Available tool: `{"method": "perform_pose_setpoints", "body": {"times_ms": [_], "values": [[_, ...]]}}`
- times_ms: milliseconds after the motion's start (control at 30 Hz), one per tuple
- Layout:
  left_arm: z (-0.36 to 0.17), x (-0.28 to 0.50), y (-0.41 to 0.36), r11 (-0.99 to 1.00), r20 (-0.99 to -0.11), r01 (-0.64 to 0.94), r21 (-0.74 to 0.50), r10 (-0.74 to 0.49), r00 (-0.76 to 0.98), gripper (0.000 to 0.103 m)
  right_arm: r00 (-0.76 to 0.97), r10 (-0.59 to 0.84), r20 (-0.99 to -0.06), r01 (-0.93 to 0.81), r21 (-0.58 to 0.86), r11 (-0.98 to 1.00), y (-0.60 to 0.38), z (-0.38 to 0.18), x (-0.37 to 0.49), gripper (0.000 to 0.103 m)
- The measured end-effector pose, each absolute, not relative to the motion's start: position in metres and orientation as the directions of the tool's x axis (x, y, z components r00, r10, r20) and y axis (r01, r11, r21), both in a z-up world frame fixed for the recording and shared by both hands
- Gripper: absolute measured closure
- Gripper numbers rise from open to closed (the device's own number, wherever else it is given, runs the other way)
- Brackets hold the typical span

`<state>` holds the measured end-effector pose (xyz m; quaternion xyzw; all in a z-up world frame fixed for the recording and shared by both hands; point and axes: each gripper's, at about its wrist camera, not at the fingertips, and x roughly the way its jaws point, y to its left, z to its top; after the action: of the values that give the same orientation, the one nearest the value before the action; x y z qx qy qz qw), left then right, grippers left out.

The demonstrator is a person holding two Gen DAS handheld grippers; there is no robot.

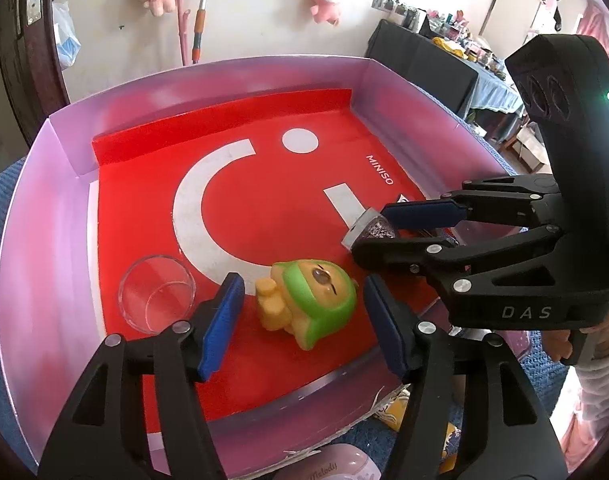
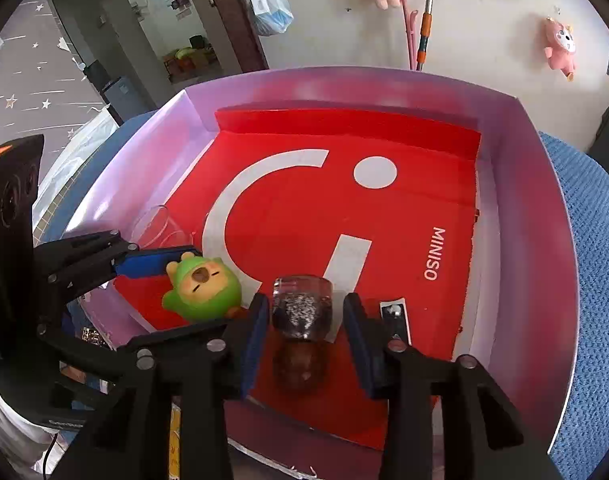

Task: Organize rigid objects
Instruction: 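Lower the toy and bottle onto the red mat and open both tools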

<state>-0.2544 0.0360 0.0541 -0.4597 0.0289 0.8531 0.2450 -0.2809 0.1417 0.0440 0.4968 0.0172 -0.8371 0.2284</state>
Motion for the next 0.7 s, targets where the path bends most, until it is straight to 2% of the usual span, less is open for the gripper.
{"method": "perform_pose_setpoints", "body": {"times_ms": [333,567,667,700], "values": [[0.061,-0.250,0.033,-0.883,-0.793,-0.440,-0.166,0.385,-0.473,0.042,-0.407,-0.369,-0.836,0.395,0.203,-0.896,0.145,0.047,-0.281,0.060],[0.071,-0.242,0.027,-0.883,-0.776,-0.433,-0.180,0.398,-0.489,0.041,-0.414,-0.375,-0.830,0.388,0.211,-0.897,0.149,0.052,-0.279,0.055],[0.080,-0.235,0.022,-0.883,-0.758,-0.427,-0.194,0.411,-0.506,0.030,-0.424,-0.377,-0.823,0.385,0.213,-0.898,0.152,0.057,-0.276,0.054],[0.085,-0.232,0.020,-0.884,-0.748,-0.425,-0.196,0.415,-0.518,0.029,-0.431,-0.380,-0.818,0.382,0.215,-0.899,0.153,0.060,-0.274,0.053]]}}
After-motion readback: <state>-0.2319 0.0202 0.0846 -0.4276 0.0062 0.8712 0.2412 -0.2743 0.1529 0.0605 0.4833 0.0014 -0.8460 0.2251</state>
